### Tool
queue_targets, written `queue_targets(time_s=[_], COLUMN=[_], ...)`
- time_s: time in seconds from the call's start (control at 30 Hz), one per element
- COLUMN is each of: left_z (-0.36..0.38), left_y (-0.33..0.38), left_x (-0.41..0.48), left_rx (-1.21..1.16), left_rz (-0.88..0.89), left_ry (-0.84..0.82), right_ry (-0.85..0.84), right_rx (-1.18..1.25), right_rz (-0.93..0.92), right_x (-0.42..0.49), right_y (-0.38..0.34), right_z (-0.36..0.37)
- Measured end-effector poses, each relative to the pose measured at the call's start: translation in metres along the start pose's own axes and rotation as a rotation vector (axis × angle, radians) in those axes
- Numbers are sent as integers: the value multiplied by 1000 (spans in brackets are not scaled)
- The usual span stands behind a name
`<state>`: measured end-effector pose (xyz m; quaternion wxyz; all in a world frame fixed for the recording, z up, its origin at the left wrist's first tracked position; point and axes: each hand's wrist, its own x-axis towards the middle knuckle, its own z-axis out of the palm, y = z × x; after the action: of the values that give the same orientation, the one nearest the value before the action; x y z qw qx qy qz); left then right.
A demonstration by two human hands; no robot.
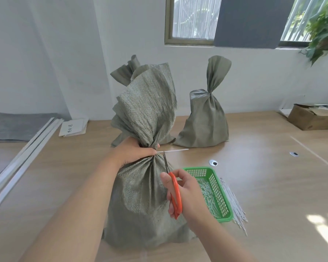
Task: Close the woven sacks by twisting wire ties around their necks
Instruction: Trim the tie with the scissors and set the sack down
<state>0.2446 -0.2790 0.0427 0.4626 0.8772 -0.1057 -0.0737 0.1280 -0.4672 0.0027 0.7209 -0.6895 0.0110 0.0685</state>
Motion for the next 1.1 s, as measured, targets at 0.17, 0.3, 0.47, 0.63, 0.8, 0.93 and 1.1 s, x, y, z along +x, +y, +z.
queue_targets(time_s=[0.17, 0.3, 0.47, 0.63, 0.8, 0.93, 1.1], left_z=[1, 0, 0, 0, 1, 2, 1], left_y=[-4, -5, -6, -7, -8, -9, -8], left_x=[2, 3, 3, 3, 4, 5, 4], left_rx=[-5, -22, -19, -37, -66, -96, -76], left_rz=[36, 43, 45, 60, 80, 70, 80], left_ry=[14, 8, 1, 0, -6, -7, -22], right_ry=[3, -8, -11, -11, 17, 44, 87], right_rx=[-23, -48, -77, -88, -106, -134, -166], right_rz=[35, 64, 103, 131, 147, 117, 68], right_x=[3, 5, 7, 7, 4, 2, 0], right_y=[-8, -15, -21, -24, -23, -22, -18], right_z=[4, 7, 12, 16, 23, 26, 29])
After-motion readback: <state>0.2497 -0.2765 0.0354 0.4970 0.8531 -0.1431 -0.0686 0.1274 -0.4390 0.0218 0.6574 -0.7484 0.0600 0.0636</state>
